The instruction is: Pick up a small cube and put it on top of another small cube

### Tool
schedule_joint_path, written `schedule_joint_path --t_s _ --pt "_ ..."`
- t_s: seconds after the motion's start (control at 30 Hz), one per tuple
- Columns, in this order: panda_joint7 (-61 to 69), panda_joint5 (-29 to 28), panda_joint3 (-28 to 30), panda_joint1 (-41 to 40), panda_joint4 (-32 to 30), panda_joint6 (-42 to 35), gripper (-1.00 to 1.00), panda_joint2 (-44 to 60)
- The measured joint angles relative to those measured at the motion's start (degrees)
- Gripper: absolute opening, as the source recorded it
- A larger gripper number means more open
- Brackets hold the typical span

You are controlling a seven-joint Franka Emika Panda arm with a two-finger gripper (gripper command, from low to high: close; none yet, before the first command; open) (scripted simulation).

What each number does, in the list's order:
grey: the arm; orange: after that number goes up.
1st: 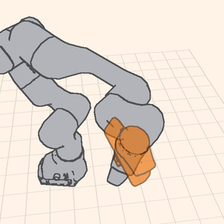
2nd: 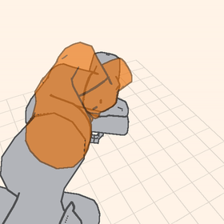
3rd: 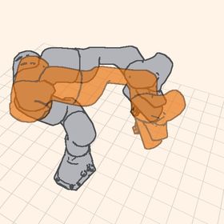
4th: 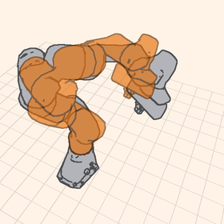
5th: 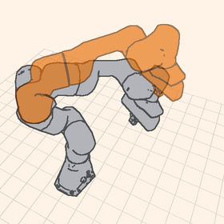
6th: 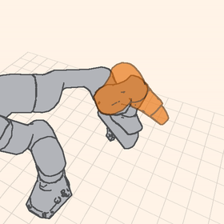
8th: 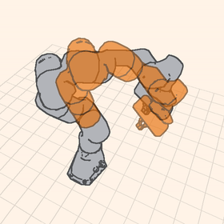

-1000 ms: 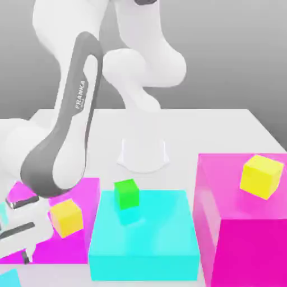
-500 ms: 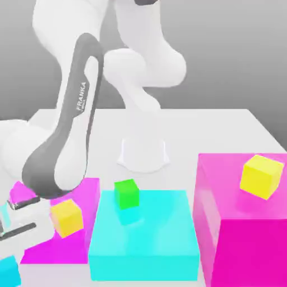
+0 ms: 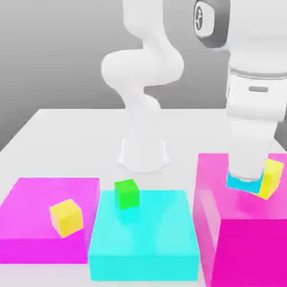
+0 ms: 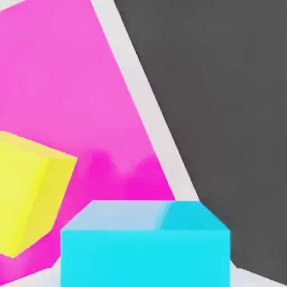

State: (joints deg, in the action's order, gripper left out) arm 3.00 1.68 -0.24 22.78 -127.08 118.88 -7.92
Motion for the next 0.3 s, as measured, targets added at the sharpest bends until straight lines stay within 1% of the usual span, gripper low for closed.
schedule_joint_path --t_s 0.03,0.07,0.17,0.2,0.3 --pt "-0.94 -0.42 -1.16 0.8 -0.49 -1.23 -1.0 -1.83" --pt "-1.35 -0.59 -1.91 1.03 -1.49 -0.59 -1.0 -2.21" --pt "-1.83 -0.86 -2.48 1.38 -5.56 5.29 -1.0 -0.45" --pt "-1.87 -0.89 -2.54 1.4 -6.32 6.49 1.0 -0.02" --pt "-1.87 -0.89 -2.54 1.4 -6.31 6.49 1.0 -0.02"
